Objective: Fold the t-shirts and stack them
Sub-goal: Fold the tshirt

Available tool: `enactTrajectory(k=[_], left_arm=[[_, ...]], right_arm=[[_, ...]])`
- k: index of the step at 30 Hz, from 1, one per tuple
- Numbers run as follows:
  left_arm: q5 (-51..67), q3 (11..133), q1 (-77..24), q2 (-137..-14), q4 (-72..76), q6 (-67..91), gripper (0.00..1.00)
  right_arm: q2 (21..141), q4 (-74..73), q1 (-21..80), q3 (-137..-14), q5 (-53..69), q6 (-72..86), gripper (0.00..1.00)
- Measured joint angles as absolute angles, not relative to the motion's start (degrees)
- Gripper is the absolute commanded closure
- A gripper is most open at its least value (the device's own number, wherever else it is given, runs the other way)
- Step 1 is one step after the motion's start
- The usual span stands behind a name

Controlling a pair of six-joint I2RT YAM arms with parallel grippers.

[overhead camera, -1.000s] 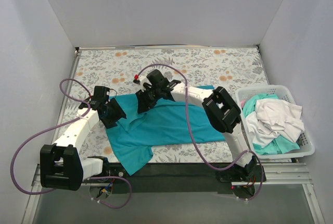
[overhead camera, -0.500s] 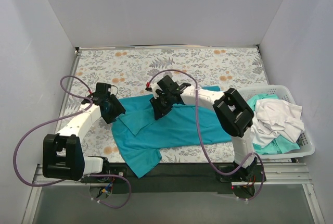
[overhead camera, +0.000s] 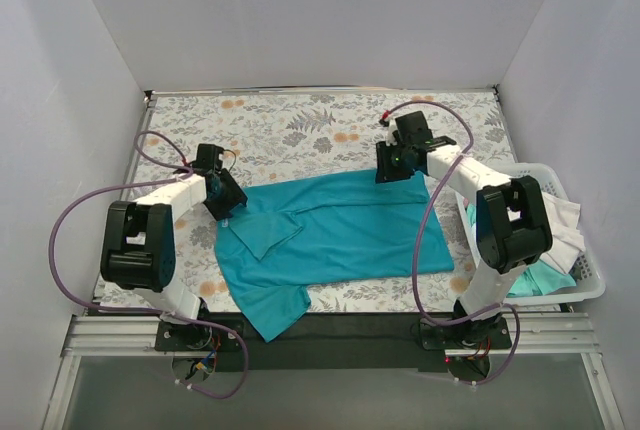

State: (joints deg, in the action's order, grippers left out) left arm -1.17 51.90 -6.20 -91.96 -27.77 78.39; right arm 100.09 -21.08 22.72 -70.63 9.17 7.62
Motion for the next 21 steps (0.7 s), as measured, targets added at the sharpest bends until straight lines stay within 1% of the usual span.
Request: enactTrajectory(k=[4,12,21], left_arm=[[-1.96,53.82,-6.17,-94.45,-26.65,78.41,0.55],[-2.98,56.05,-5.34,-97.08,-24.97,78.5,0.57],[-2.33,56.05,-2.42,-97.43,-23.4,78.63,0.57]], right_arm=[[100.75,-21.23,18.41,-69.17,6.09,9.61,0.66],[101.71,-20.16,15.94,-62.61,2.66,12.82,0.66],[98.59,-18.22,11.53,-58.17,-1.96,15.05,0.65]])
